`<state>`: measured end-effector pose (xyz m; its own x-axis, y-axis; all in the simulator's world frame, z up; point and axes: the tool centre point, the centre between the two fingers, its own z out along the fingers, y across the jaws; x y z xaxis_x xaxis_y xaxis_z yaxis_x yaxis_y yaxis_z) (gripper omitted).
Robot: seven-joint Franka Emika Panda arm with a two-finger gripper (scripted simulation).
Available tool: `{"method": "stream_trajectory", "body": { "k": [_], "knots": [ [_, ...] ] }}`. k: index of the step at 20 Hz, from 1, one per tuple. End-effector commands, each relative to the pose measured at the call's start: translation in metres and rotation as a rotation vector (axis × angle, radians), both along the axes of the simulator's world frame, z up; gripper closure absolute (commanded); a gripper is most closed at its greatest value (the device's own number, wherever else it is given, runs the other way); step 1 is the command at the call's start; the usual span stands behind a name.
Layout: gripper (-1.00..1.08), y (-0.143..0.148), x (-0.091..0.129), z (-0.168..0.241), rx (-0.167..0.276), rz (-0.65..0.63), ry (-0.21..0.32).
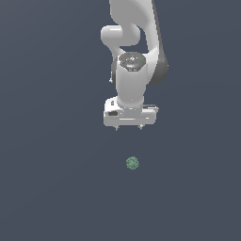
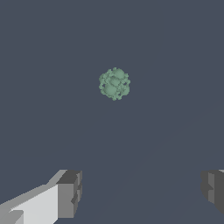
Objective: Pick up the object and move it to a goal position.
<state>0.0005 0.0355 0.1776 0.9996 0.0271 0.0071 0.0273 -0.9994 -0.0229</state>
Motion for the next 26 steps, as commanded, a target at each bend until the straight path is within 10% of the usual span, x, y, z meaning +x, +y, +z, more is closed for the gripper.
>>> {"method": "stream_trajectory", "body": {
  "k": [1,26],
  "knots": [
    [-0.92,0.0,0.0,0.0,0.0,0.0,0.0],
    [-0.92,0.016,0.014,-0.013,-0.023,0.042,0.005]
  ]
}}
